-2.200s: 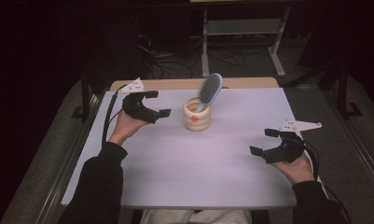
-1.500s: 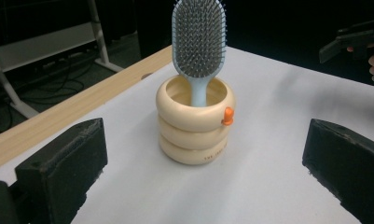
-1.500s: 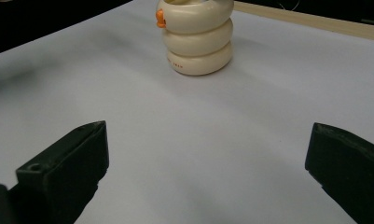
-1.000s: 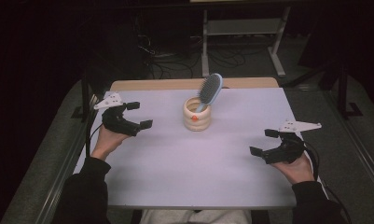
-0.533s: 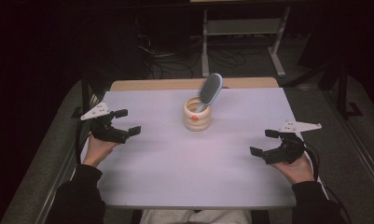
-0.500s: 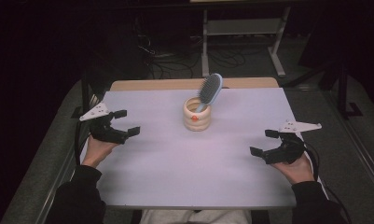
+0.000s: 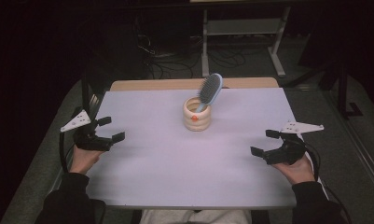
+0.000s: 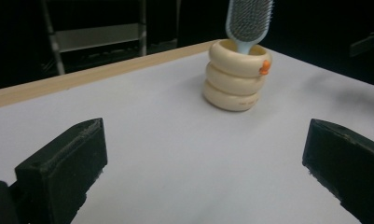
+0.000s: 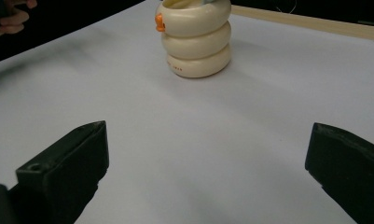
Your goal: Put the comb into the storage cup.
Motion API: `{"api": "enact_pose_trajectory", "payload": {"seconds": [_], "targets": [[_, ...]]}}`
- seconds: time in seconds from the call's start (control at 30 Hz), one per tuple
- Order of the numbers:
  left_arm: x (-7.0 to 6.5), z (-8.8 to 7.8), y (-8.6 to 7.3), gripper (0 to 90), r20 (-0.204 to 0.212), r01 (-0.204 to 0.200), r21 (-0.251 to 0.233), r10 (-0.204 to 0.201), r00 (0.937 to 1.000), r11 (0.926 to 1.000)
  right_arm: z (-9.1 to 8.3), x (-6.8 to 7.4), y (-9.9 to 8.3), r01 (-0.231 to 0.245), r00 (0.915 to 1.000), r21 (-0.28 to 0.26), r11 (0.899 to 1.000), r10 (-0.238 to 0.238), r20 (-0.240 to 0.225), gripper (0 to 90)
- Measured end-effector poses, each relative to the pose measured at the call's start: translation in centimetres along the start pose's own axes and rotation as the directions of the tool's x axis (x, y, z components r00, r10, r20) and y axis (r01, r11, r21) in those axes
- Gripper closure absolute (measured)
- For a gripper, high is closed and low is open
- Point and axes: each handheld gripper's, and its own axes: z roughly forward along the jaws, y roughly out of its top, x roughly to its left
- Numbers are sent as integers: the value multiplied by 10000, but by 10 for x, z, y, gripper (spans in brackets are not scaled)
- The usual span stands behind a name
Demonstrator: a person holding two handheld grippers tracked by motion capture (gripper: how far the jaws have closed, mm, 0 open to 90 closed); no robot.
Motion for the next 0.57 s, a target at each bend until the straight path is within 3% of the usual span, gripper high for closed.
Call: {"api": "enact_pose_trajectory", "payload": {"seconds": [0.17,0.57], "targets": [[6,-15,-12,0,-195,453,-417,-462,9987,9981,-1,0,-1,-77,10000,-118,9999,76,-45,0],[11,-32,-29,0,-669,707,-607,-747,9950,9956,-1,3,-2,-59,9999,-97,9999,58,-88,0]]}}
